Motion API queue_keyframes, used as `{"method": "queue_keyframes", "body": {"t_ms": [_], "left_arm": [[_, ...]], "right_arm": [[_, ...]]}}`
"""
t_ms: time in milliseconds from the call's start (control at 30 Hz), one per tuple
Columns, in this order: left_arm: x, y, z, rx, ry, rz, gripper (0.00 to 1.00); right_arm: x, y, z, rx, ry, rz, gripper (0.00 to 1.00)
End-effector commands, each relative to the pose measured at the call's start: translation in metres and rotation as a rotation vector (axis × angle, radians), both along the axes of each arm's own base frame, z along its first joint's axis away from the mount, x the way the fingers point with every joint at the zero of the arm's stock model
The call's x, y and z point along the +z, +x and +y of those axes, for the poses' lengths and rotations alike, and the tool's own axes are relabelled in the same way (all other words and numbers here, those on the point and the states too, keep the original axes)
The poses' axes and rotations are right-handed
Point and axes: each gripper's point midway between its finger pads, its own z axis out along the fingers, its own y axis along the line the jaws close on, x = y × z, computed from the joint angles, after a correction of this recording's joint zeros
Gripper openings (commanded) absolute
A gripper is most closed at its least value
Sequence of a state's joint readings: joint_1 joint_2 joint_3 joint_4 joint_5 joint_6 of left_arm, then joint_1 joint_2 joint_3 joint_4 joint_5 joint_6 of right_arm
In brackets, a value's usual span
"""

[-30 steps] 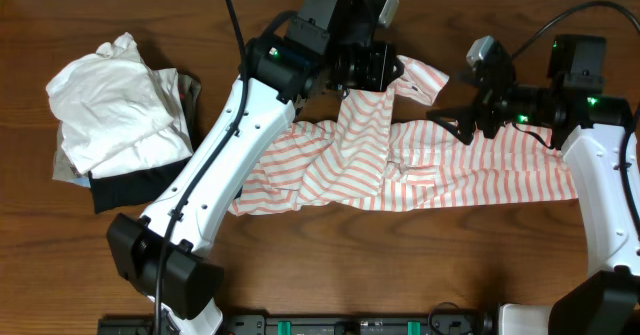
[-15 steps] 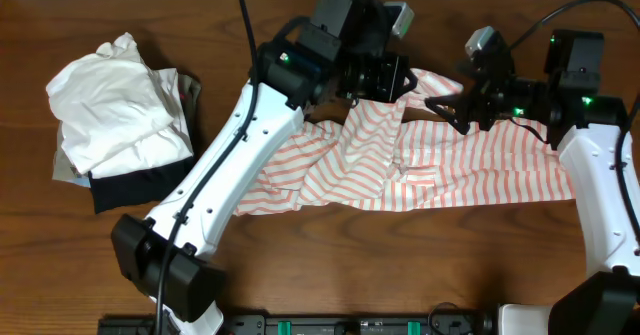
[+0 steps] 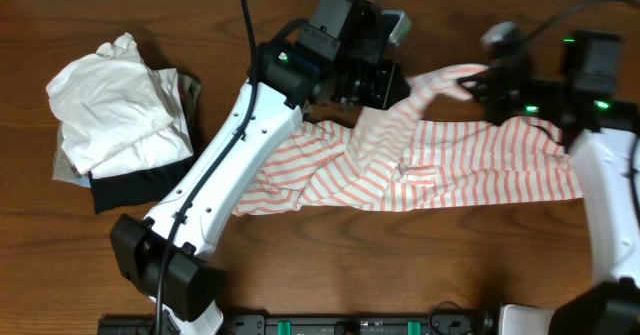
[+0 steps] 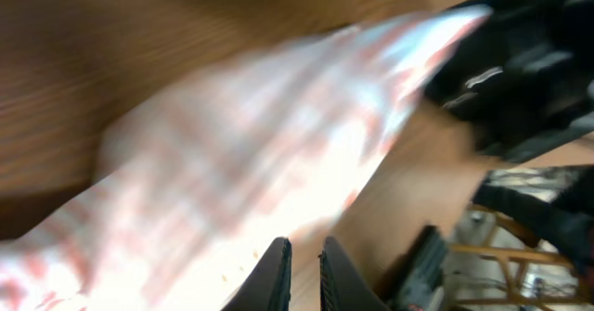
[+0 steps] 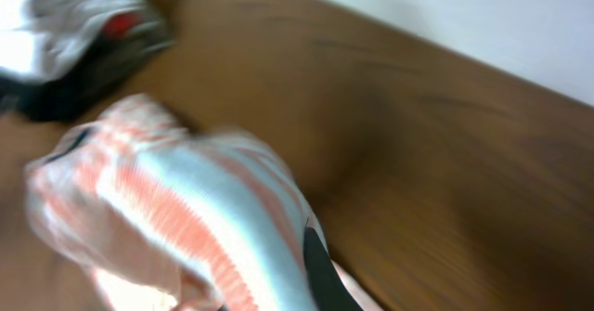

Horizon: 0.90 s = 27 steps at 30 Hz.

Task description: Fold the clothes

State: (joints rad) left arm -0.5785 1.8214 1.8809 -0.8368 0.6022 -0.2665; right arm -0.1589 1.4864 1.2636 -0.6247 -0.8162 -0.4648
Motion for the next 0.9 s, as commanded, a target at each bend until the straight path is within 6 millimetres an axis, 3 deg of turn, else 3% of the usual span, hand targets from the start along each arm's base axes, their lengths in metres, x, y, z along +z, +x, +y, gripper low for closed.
{"method": "queue_keyframes", "body": {"t_ms": [0,100,200,400,600,867], "left_arm": [[-0.013,0.02,0.033,0.094,0.137,-0.054,0.14],[-0.024,0.026,0.053,0.162,0.234,-0.057,0.13],[-0.033,0.027,0.067,0.202,0.313,-0.056,0.13],[-0.057,0.025,0.097,0.267,0.479,-0.038,0.13],[-0.088,0.034,0.129,0.35,0.654,-0.074,0.1],[-0.121,0.041,0.14,0.378,0.683,-0.072,0.1]], "right_arm": [[0.034,-0.001,-0.057,-0.223,-0.032,-0.058,0.03],[0.045,-0.008,-0.074,-0.279,-0.034,-0.076,0.04],[0.045,-0.013,-0.079,-0.297,-0.038,-0.067,0.05],[0.03,-0.016,-0.092,-0.368,-0.1,-0.004,0.06],[0.011,-0.018,-0.135,-0.579,-0.263,0.074,0.05],[0.008,-0.02,-0.139,-0.599,-0.279,0.089,0.06]]}}
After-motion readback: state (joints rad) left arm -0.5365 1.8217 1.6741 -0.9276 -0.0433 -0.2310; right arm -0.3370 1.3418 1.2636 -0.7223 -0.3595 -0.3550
